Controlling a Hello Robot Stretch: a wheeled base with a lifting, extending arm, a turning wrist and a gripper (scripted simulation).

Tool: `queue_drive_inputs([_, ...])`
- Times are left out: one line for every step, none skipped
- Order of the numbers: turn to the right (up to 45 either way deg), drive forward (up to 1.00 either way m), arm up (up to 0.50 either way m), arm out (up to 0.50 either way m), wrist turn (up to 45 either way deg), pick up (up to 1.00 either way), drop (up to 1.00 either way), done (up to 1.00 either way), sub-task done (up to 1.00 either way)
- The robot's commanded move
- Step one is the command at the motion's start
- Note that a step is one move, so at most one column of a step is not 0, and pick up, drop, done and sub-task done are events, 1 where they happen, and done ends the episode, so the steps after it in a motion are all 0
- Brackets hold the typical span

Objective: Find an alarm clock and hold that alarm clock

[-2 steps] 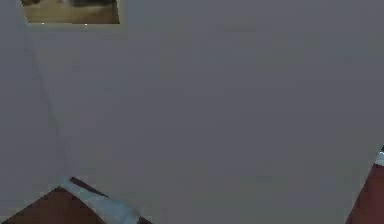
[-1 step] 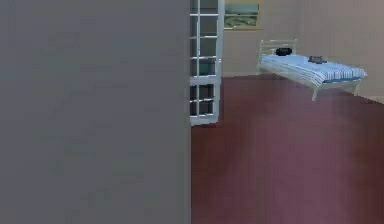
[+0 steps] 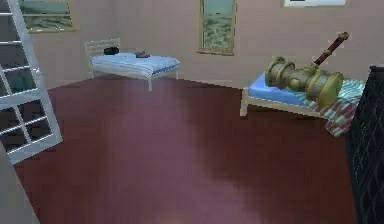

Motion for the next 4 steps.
queue_drive_inputs([30.0,0.0,0.0,0.0,0.0,0.0,0.0,0.0,0.0])
queue_drive_inputs([0.0,0.3,0.0,0.0,0.0,0.0,0.0,0.0,0.0])
queue_drive_inputs([-6.0,0.0,0.0,0.0,0.0,0.0,0.0,0.0,0.0])
queue_drive_inputs([-3.0,0.0,0.0,0.0,0.0,0.0,0.0,0.0,0.0])
